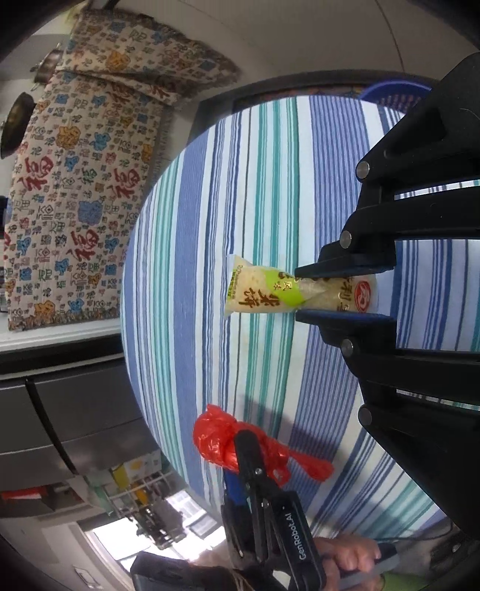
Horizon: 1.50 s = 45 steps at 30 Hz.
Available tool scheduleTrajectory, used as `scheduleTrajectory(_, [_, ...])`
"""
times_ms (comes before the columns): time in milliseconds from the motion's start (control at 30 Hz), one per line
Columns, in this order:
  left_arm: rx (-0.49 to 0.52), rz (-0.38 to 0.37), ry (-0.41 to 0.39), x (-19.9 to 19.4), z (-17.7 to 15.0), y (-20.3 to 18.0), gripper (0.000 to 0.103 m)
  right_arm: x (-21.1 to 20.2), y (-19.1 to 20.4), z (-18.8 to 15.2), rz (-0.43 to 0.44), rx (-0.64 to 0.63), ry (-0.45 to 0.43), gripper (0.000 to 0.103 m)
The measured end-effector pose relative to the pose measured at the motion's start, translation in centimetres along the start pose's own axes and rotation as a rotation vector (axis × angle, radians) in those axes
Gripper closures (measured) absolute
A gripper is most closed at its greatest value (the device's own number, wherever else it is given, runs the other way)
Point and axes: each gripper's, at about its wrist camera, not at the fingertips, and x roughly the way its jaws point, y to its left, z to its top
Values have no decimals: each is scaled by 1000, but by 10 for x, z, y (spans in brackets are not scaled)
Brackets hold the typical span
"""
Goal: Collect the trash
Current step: 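Carry the red bag and snack bar over the wastebasket and open both tools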
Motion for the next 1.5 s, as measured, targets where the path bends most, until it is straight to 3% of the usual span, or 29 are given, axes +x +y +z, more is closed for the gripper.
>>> scheduleTrajectory(400, [104,-74,1,8,19,-105,70,-62,-64,-29,-103,79,-87,87])
scheduleTrajectory(867, [221,-222,41,43,30,-243,70,-122,-214,-95,-198,401,-119,87])
scheduleTrajectory(1200, [299,-312,129,104,22,-325,70,-114,-285,-146,-202,549,-36,87])
scheduleTrajectory(1500, [341,-327,196,157,20,-351,70,-90,-316,-165,-193,627,18,87])
